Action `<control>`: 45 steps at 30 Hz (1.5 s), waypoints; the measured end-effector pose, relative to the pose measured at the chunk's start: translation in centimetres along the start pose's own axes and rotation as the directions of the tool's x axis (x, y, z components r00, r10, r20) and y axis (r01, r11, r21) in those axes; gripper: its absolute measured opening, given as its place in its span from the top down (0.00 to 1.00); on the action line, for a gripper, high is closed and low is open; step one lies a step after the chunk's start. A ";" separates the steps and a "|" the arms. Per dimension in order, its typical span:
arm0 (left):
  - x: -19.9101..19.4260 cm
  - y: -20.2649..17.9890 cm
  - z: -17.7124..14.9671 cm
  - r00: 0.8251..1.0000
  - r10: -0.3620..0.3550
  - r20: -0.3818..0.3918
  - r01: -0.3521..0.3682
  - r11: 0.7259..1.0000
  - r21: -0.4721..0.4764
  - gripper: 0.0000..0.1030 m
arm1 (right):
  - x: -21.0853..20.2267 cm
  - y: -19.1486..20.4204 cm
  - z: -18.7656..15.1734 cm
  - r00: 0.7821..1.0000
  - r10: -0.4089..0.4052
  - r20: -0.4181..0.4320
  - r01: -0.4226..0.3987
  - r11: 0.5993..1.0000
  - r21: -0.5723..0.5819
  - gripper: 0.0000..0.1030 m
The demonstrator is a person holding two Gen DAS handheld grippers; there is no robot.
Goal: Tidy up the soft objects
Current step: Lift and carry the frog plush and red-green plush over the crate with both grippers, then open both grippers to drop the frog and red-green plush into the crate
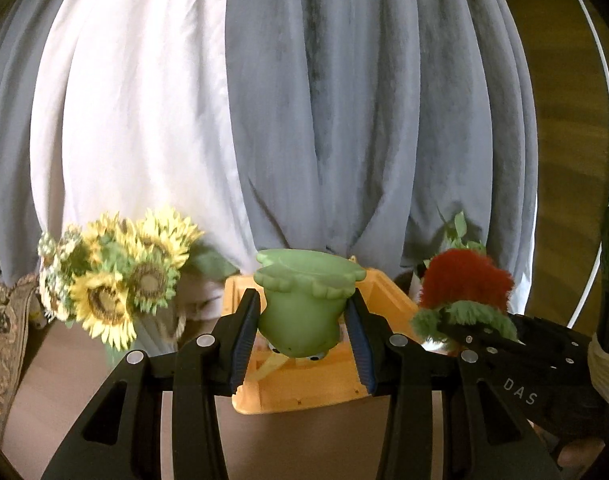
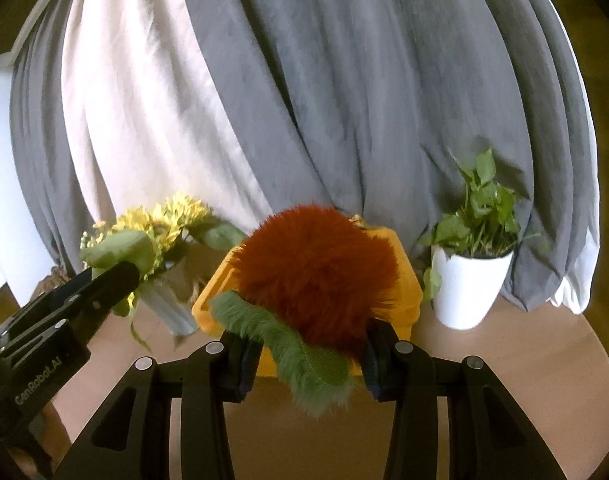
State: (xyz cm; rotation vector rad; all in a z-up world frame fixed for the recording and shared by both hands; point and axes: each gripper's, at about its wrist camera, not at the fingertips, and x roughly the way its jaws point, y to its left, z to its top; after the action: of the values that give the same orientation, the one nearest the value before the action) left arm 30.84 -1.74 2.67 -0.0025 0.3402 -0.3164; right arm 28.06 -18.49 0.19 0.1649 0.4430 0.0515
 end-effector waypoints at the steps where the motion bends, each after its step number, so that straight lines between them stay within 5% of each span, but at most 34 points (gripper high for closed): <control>1: 0.3 0.0 0.2 1.000 0.000 0.003 0.000 1.000 0.002 0.59 | 0.2 -0.1 0.3 1.000 -0.002 0.005 0.002 1.000 0.002 0.58; 12: 5.0 0.9 2.2 0.999 0.007 -0.033 -0.008 1.000 -0.003 0.59 | 3.6 -0.7 2.9 1.000 -0.014 0.016 0.013 1.000 0.027 0.58; 31: 14.4 1.8 1.3 0.985 0.054 -0.164 -0.050 0.998 0.025 0.59 | 12.6 -2.5 4.5 0.991 -0.058 -0.117 0.057 0.998 -0.008 0.58; 45: 21.6 1.7 -1.6 0.932 0.051 -0.359 -0.041 0.999 0.034 0.58 | 18.9 -4.3 3.1 0.952 -0.082 -0.294 0.078 0.997 -0.026 0.58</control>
State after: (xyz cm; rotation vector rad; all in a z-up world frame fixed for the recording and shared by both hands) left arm 50.14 -6.63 -6.05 0.0906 0.6995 -0.2742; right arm 46.53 -21.54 -5.76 0.1257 0.7468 -0.0008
